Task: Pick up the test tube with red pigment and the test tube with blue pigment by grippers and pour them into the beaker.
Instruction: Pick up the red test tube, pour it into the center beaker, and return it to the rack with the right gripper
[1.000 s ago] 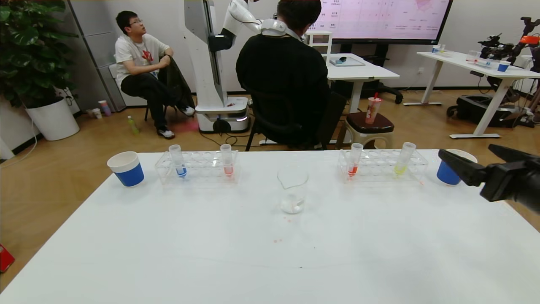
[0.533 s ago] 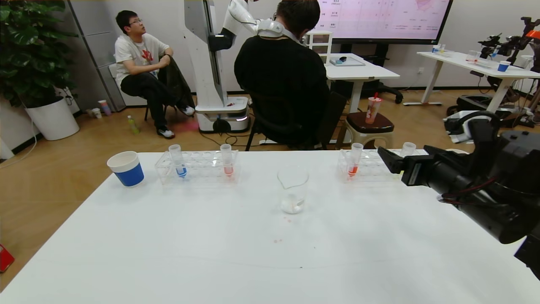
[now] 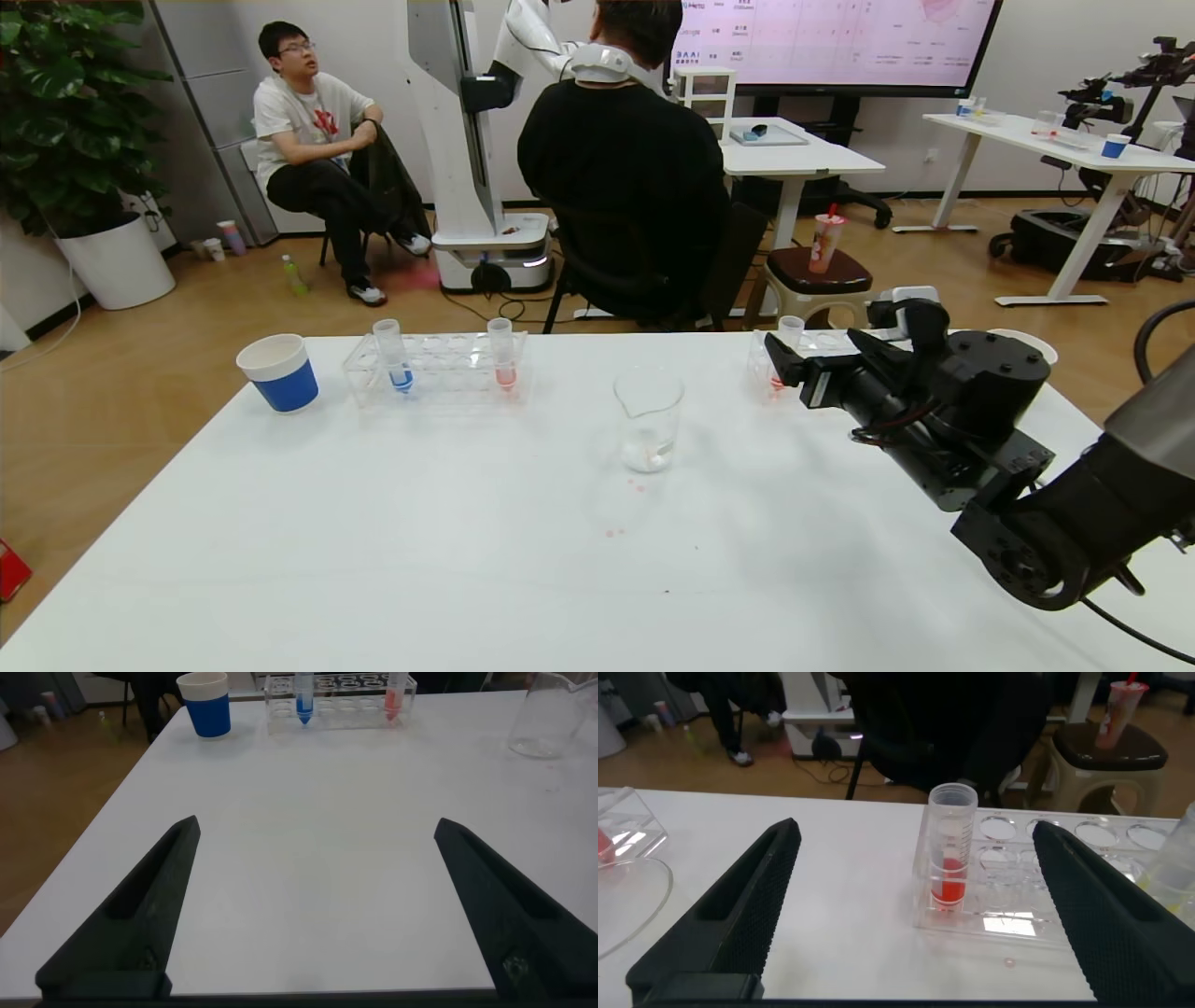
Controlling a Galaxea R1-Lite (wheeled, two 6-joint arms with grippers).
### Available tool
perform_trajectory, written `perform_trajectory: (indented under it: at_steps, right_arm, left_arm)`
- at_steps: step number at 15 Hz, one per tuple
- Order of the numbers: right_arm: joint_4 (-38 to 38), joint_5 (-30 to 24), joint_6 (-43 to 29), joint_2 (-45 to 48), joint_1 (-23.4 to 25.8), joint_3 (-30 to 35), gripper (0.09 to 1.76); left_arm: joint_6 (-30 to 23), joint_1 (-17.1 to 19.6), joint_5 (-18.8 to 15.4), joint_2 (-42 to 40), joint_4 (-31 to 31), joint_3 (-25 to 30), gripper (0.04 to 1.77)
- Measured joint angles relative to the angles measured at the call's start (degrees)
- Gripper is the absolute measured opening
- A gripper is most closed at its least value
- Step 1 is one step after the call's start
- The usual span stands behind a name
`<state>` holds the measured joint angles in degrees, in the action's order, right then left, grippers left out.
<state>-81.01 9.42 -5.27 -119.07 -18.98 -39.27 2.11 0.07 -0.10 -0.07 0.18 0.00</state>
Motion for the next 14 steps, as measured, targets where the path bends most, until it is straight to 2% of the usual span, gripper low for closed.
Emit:
perform_trajectory:
  at_steps: [10,14]
  right_arm:
    - [-0.2,-3.3,1.7,-14.7,3.4,-15.9,1.74]
    - [-0.3,-4.4,3.3,-16.7,3.7,-18.2,1.74]
  left_arm:
    - [0.0,0.0,0.0,0.0,0.0,0.0,1.75]
    - [0.0,0.0,0.0,0.0,0.0,0.0,1.75]
